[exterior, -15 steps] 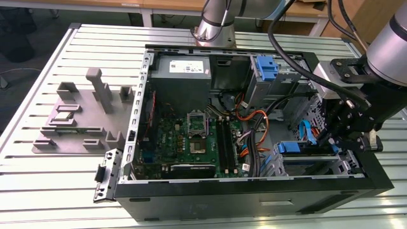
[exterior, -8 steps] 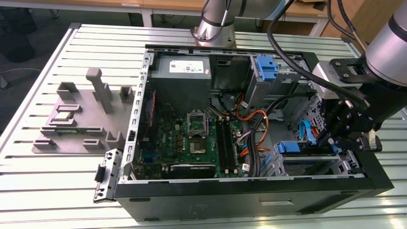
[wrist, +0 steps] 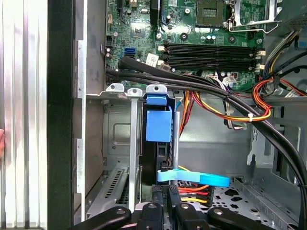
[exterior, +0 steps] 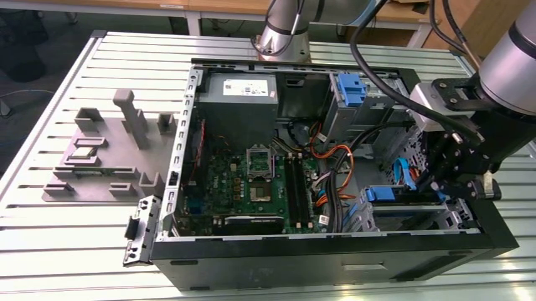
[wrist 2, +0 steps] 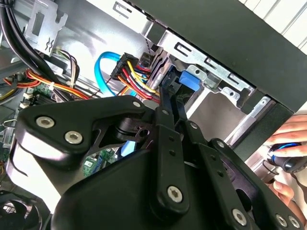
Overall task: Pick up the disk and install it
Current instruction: 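Insert the second disk wire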
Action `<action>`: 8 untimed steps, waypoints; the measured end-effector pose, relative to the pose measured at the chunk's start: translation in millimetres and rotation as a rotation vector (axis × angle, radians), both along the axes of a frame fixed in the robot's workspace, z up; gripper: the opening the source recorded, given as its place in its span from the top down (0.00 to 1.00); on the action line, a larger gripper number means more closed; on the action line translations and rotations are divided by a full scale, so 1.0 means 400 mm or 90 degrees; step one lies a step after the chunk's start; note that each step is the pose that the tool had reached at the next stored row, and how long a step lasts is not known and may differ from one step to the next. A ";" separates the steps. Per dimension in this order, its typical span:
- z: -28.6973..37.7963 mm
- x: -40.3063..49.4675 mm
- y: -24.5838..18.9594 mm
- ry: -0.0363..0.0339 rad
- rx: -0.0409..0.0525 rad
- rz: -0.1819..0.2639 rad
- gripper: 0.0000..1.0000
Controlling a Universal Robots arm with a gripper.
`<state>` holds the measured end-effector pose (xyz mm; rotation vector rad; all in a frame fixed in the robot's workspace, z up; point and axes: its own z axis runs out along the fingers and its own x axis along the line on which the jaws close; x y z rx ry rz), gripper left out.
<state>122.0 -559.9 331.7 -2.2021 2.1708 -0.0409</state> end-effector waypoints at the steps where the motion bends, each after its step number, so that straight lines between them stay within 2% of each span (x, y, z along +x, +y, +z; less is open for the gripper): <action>1: -0.001 0.000 0.000 0.0000 0.0000 0.000 0.84; 8: -0.005 0.000 0.000 0.0000 0.0001 0.000 0.84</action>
